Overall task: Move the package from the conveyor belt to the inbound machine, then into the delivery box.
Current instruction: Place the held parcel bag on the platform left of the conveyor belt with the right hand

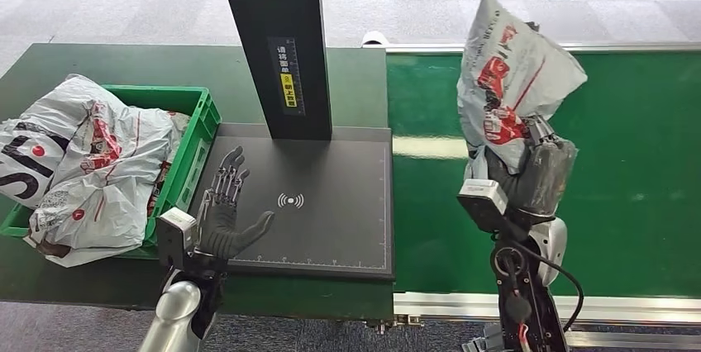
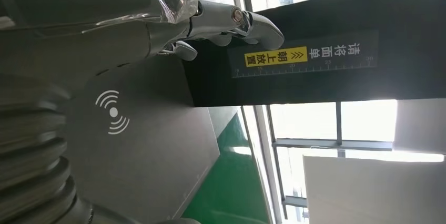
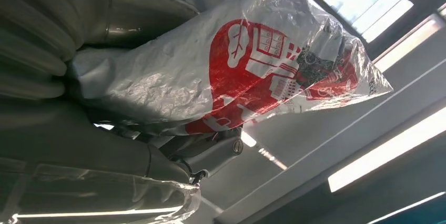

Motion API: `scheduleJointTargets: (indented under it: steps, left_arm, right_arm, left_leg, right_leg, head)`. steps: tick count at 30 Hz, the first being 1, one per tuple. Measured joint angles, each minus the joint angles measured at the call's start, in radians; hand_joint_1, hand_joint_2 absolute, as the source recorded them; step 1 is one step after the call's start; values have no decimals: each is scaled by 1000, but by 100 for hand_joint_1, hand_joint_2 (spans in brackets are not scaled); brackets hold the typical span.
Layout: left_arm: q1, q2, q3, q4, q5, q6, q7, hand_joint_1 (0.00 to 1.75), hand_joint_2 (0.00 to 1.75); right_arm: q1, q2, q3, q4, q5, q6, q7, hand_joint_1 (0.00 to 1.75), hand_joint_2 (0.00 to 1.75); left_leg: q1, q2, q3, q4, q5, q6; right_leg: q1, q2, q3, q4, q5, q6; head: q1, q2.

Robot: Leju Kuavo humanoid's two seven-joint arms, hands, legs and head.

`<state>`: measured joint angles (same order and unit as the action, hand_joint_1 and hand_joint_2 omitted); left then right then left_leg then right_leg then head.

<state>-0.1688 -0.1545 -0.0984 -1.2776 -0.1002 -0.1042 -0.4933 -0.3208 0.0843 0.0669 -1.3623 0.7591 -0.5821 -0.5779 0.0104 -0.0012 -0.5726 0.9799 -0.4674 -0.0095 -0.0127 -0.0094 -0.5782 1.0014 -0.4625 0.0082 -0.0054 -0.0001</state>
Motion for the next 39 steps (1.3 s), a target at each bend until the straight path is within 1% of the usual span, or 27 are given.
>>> scheduleJointTargets:
  steps: [2, 8, 15, 22, 25, 32, 34, 37, 39]
  left_arm:
    - [-3, 2, -2, 4, 3, 0, -1, 0, 175]
    - [-10, 8, -12, 13, 9, 3, -2, 0, 175]
    - [-27, 10, -19, 26, 25, 13, -5, 0, 175]
    - [-28, 11, -23, 32, 27, 14, -6, 0, 175]
    - [-29, 13, -23, 34, 31, 14, -7, 0, 175]
    - [-32, 21, -35, 43, 48, 14, -17, 0, 175]
    - [-32, 24, -38, 44, 51, 14, -19, 0, 175]
    - [-32, 28, -40, 45, 55, 14, -20, 0, 175]
    - [-32, 31, -40, 46, 55, 14, -21, 0, 175]
  right_arm:
    - [0, 0, 49, -2, 3, 0, 0, 175, 175]
    - [-1, -1, 126, 0, 3, 31, -6, 175, 175]
    - [-19, -1, 250, 39, 9, 47, -6, 175, 175]
    - [-23, -3, 282, 61, 9, 48, -5, 175, 175]
    - [-29, -4, 298, 72, 16, 66, 0, 175, 175]
    - [-55, -5, 403, 190, 101, 125, 48, 175, 175]
    - [-63, -6, 435, 231, 122, 156, 69, 175, 175]
    - [-73, -9, 472, 283, 142, 197, 96, 175, 175]
    - [-76, -10, 489, 307, 146, 205, 103, 175, 175]
  left_leg:
    - [0, 0, 0, 0, 0, 0]
    - [0, 0, 0, 0, 0, 0]
    - [0, 0, 0, 0, 0, 0]
    - [0, 0, -1, 0, 0, 0]
    - [0, 0, -1, 0, 0, 0]
    - [0, 0, 0, 0, 0, 0]
    - [0, 0, 0, 0, 0, 0]
    - [0, 0, -1, 0, 0, 0]
    - [0, 0, -1, 0, 0, 0]
  right_leg:
    - [0, 0, 0, 0, 0, 0]
    - [0, 0, 0, 0, 0, 0]
    - [0, 0, 0, 0, 0, 0]
    - [0, 0, 0, 0, 0, 0]
    - [0, 0, 0, 0, 0, 0]
    - [1, 0, 0, 0, 0, 0]
    - [1, 0, 0, 0, 0, 0]
    - [0, 0, 0, 0, 0, 0]
    - [0, 0, 0, 0, 0, 0]
  head:
    - [0, 0]
    - [0, 0]
    - [0, 0]
    - [0, 0]
    - [0, 0]
    - [0, 0]
    - [0, 0]
    - [0, 0]
    - [0, 0]
